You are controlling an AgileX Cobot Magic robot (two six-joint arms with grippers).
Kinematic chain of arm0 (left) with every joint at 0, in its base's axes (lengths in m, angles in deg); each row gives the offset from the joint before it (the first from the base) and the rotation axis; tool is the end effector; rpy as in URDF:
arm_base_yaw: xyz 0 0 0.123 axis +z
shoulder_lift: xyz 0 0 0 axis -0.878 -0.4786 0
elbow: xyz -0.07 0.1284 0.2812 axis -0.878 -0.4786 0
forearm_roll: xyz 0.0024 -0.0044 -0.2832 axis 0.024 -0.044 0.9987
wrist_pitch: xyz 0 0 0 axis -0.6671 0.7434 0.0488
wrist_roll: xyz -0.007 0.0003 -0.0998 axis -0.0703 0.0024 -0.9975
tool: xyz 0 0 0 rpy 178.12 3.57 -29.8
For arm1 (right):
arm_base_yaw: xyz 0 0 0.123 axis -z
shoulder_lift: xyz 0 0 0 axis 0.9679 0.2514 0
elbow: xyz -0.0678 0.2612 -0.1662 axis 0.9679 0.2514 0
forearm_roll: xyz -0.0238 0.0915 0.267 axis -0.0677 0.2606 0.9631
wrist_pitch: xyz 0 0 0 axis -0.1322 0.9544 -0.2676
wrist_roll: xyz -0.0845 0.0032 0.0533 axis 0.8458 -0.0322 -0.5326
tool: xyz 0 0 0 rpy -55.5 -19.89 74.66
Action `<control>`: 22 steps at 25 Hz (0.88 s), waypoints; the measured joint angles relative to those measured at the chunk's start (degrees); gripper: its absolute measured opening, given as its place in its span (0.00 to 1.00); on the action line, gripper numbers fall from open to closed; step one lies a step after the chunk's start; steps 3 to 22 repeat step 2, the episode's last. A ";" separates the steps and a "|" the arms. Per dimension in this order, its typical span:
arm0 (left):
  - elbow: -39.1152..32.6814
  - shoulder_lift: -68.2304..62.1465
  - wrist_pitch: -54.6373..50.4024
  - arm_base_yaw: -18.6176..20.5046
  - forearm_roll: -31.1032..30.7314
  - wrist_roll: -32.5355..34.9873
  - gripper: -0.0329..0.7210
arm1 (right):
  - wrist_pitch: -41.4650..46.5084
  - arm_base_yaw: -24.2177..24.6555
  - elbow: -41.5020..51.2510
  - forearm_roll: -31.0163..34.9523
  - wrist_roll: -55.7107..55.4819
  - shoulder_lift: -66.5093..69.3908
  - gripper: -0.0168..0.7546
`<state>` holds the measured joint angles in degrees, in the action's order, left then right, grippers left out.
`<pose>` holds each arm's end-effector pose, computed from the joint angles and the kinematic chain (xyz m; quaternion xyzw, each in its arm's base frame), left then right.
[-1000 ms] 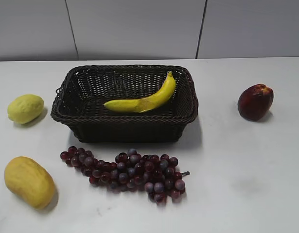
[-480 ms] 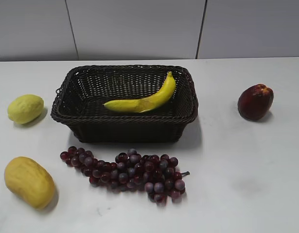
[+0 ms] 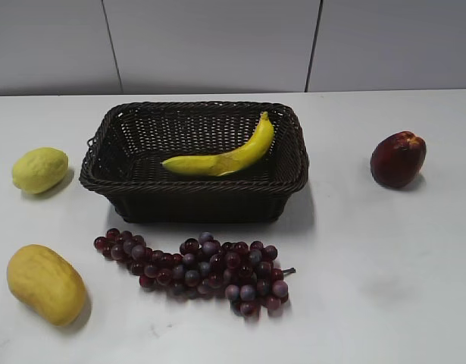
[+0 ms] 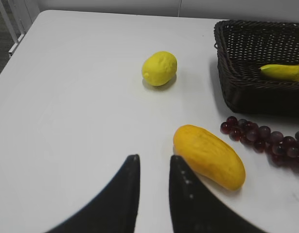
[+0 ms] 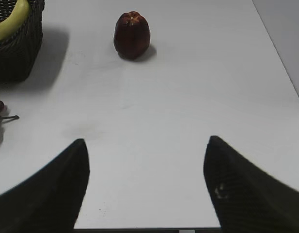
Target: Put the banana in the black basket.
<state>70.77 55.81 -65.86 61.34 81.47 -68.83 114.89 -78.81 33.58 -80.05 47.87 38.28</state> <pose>-0.0027 -0.0074 0.2852 0.0243 0.8587 -0.0289 0.5111 -0.0015 0.0052 0.2882 -0.0261 0.8495 0.0461 0.5250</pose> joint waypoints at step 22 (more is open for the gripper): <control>0.00 0.00 0.00 0.00 0.00 0.00 0.31 | 0.00 0.00 0.00 0.00 0.00 0.00 0.78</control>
